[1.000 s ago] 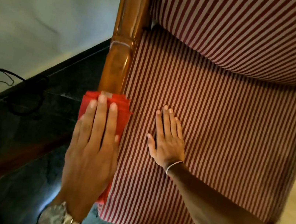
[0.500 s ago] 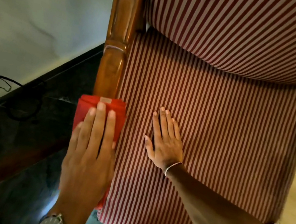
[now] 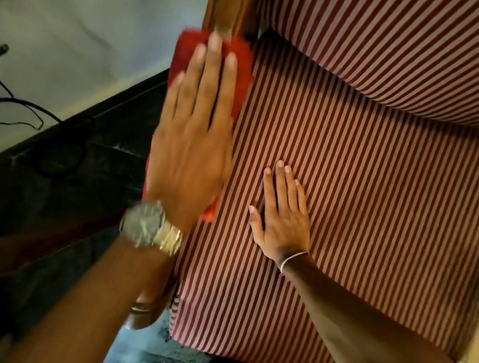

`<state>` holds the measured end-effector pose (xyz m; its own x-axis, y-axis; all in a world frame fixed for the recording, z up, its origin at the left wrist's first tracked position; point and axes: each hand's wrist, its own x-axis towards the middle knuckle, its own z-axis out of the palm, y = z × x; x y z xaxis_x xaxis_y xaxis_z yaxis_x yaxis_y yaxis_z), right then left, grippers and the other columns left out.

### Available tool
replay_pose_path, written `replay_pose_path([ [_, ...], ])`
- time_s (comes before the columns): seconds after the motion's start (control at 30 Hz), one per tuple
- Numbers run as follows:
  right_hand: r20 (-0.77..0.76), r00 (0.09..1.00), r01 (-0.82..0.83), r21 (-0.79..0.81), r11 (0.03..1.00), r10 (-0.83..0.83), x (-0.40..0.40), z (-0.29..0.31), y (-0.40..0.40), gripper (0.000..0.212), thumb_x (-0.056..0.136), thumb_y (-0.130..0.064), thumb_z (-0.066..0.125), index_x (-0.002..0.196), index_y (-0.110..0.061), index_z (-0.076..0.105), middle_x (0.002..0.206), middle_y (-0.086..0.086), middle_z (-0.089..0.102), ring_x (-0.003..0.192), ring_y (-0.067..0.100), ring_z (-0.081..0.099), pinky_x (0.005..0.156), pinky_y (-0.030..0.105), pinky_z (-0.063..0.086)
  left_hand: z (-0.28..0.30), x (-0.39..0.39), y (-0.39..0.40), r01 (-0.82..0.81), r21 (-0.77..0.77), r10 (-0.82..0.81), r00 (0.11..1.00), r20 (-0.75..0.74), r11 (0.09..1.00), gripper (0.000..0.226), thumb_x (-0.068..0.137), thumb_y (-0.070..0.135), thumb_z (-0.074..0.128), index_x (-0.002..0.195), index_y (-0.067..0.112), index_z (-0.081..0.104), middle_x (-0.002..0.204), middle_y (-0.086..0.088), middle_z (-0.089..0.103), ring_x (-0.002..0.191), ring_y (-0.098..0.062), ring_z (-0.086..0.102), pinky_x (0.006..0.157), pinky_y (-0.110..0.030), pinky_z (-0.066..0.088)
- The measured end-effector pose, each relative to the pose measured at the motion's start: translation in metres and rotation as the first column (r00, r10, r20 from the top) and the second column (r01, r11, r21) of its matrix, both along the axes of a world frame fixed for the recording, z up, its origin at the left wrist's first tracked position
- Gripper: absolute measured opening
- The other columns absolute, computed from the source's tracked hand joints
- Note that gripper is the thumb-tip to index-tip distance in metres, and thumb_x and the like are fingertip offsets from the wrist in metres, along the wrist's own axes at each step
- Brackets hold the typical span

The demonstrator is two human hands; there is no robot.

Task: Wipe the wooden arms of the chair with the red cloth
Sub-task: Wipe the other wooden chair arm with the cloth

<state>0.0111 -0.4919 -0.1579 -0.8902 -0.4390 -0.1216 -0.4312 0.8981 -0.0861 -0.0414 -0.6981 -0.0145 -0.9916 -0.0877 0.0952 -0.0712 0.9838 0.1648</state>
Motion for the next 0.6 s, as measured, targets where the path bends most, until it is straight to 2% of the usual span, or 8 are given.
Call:
replay_pose_path([
  [0.1, -0.01, 1.0, 0.009, -0.025, 1.0, -0.009, 0.003, -0.002, -0.001, 0.07, 0.105, -0.053, 0.029, 0.162, -0.014, 0.017, 0.172, 0.012, 0.01, 0.161, 0.025, 0.008, 0.132, 0.043, 0.006, -0.002, 0.05, -0.001, 0.034, 0.011, -0.035, 0.998, 0.058, 0.999, 0.063, 0.108, 0.027, 0.036, 0.162, 0.01, 0.007, 0.171, -0.017, 0.008, 0.159, -0.029, 0.007, 0.13, -0.046, 0.011],
  [0.27, 0.022, 1.0, 0.011, -0.094, 0.996, -0.009, 0.002, 0.011, -0.002, 0.07, 0.105, -0.052, 0.034, 0.16, -0.012, 0.024, 0.171, 0.013, 0.016, 0.16, 0.026, 0.013, 0.13, 0.047, 0.018, 0.004, 0.052, -0.001, 0.012, -0.008, -0.011, 0.995, 0.104, 1.0, 0.063, 0.108, 0.032, 0.033, 0.162, 0.009, 0.009, 0.17, -0.017, 0.009, 0.159, -0.028, 0.007, 0.129, -0.046, 0.011],
  [0.33, 0.082, 0.994, 0.085, -0.172, 0.981, -0.071, 0.0, 0.023, -0.01, 0.069, 0.104, -0.051, 0.043, 0.158, -0.011, 0.03, 0.169, 0.014, 0.022, 0.159, 0.027, 0.019, 0.13, 0.047, 0.02, 0.009, 0.053, -0.002, -0.009, 0.118, -0.002, 0.996, 0.09, 0.993, 0.064, 0.108, 0.034, 0.035, 0.161, 0.008, 0.012, 0.17, -0.018, 0.01, 0.158, -0.029, 0.012, 0.128, -0.045, 0.017],
  [0.4, 0.184, 0.963, 0.247, -0.314, 0.917, -0.196, -0.006, 0.042, -0.023, 0.059, 0.101, -0.048, 0.053, 0.148, -0.011, 0.049, 0.161, 0.014, 0.041, 0.152, 0.027, 0.035, 0.126, 0.045, 0.03, 0.018, 0.061, -0.006, -0.155, 0.339, 0.13, 0.987, 0.097, 0.928, 0.067, 0.106, 0.04, 0.038, 0.161, 0.012, 0.014, 0.171, -0.015, 0.01, 0.156, -0.024, 0.019, 0.123, -0.034, 0.024],
  [0.43, 0.262, 0.928, 0.359, -0.434, 0.827, -0.265, -0.013, 0.054, -0.031, 0.049, 0.1, -0.045, 0.057, 0.136, -0.012, 0.061, 0.15, 0.012, 0.053, 0.143, 0.025, 0.046, 0.121, 0.044, 0.038, 0.023, 0.069, -0.009, -0.267, 0.439, 0.236, 0.964, 0.124, 0.858, 0.067, 0.104, 0.045, 0.039, 0.16, 0.015, 0.018, 0.17, -0.013, 0.015, 0.152, -0.02, 0.025, 0.119, -0.027, 0.026],
  [0.5, 0.526, 0.81, 0.579, -0.655, 0.485, -0.257, -0.034, 0.084, -0.047, 0.031, 0.101, -0.037, 0.059, 0.116, -0.013, 0.07, 0.124, 0.007, 0.069, 0.12, 0.018, 0.064, 0.107, 0.044, 0.052, 0.031, 0.092, -0.015, -0.438, 0.554, 0.401, 0.895, 0.195, 0.708, 0.066, 0.1, 0.055, 0.042, 0.155, 0.019, 0.028, 0.157, -0.007, 0.038, 0.136, -0.015, 0.047, 0.105, -0.023, 0.041],
  [0.53, 0.677, 0.723, 0.68, -0.662, 0.317, -0.138, -0.045, 0.1, -0.054, 0.026, 0.102, -0.034, 0.057, 0.115, -0.016, 0.069, 0.119, 0.005, 0.071, 0.112, 0.015, 0.068, 0.102, 0.042, 0.056, 0.036, 0.105, -0.018, -0.5, 0.588, 0.439, 0.861, 0.257, 0.636, 0.068, 0.098, 0.061, 0.044, 0.152, 0.021, 0.034, 0.143, -0.001, 0.05, 0.119, -0.01, 0.057, 0.093, -0.022, 0.048],
  [0.6, 0.824, 0.551, 0.804, -0.567, 0.178, 0.134, -0.067, 0.122, -0.067, 0.021, 0.103, -0.032, 0.054, 0.12, -0.024, 0.064, 0.117, -0.001, 0.072, 0.106, 0.008, 0.072, 0.095, 0.031, 0.059, 0.042, 0.126, -0.022, -0.589, 0.611, 0.438, 0.806, 0.398, 0.529, 0.07, 0.086, 0.065, 0.053, 0.143, 0.023, 0.047, 0.116, 0.014, 0.059, 0.093, 0.005, 0.06, 0.075, -0.013, 0.046],
])
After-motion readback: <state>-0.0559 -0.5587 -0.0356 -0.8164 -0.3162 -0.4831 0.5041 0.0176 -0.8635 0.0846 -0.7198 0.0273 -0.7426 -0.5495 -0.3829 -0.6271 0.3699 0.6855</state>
